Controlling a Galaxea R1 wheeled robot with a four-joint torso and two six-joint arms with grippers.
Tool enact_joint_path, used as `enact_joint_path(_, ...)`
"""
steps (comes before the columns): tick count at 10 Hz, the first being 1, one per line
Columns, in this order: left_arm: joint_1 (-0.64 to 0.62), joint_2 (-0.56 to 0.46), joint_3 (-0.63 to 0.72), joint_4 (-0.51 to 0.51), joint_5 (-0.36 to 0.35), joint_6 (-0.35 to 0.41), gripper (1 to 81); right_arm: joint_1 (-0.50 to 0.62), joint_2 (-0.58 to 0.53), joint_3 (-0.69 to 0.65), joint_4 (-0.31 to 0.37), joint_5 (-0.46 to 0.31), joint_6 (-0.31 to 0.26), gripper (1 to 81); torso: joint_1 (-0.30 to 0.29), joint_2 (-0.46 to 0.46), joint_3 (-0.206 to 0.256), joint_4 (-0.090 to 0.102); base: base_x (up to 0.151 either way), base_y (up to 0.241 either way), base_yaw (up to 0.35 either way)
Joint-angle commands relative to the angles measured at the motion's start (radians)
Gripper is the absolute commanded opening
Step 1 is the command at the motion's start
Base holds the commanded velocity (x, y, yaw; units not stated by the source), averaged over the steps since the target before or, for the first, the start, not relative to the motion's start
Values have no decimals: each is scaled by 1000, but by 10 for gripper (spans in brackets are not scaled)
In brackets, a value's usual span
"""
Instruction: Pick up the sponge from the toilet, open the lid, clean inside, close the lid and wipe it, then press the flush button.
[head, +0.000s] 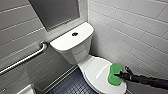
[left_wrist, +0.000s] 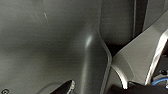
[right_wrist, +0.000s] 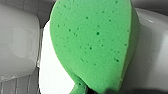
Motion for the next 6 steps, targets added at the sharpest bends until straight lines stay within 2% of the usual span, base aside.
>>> enact_joint_path(1, 17, -19, 15, 5, 80, 7, 811, 3, -130, 121, 23, 45, 4, 10, 0, 0, 0, 0, 0, 0, 0)
enact_joint_path(4, 15, -19, 18, 5, 80, 8, 811, -106, -228, 225, 17, 123, 2, 10, 0, 0, 0, 0, 0, 0, 0)
enact_joint_path(6, 15, -20, 20, 7, 80, 8, 811, -166, -315, 294, 11, 143, 2, 10, 0, 0, 0, 0, 0, 0, 0)
